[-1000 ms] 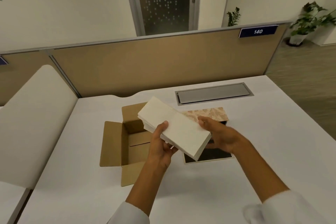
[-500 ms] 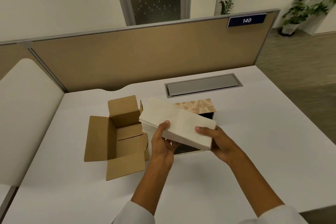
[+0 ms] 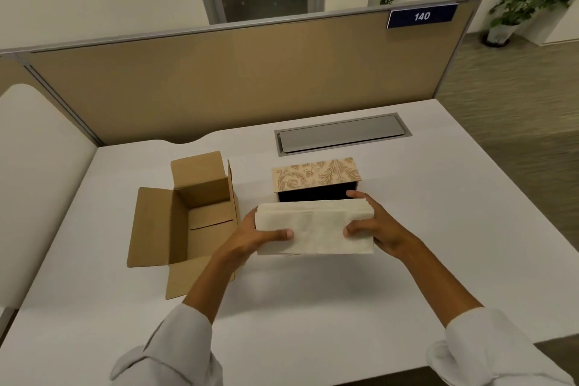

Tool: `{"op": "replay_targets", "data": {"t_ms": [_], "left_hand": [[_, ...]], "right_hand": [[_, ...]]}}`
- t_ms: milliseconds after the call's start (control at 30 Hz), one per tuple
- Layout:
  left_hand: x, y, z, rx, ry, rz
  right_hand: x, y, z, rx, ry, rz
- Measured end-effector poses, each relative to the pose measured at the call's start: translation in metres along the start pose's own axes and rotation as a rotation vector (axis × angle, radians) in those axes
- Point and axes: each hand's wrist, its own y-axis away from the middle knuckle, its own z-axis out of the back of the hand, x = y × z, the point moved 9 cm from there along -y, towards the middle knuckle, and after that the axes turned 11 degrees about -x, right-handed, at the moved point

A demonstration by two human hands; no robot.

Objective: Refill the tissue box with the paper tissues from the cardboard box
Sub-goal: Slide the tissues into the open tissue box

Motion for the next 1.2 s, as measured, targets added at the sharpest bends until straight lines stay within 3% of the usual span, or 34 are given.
{"op": "replay_targets", "data": {"t_ms": [300, 467, 867, 1200], "left_hand": [[0.086, -0.003, -0.015, -0.079, -0.229, -0.224], [0.130, -0.003, -0.017, -0.098, -0.277, -0.187], [0.150, -0.002, -0.024, -0.041, -0.318, -0.196], [0.160, -0.010, -0.031, -0.052, -0.235, -0.098]], "right_hand": [[-0.066, -0.007, 0.008, -0.026, 0.414, 0.264], [-0.105, -0.009, -0.006, 0.013, 0.508, 0.320], [-0.125, -0.013, -0.004, 0.094, 0.548, 0.322], [-0.127, -0.026, 0.011, 0.003, 0.508, 0.289]]}}
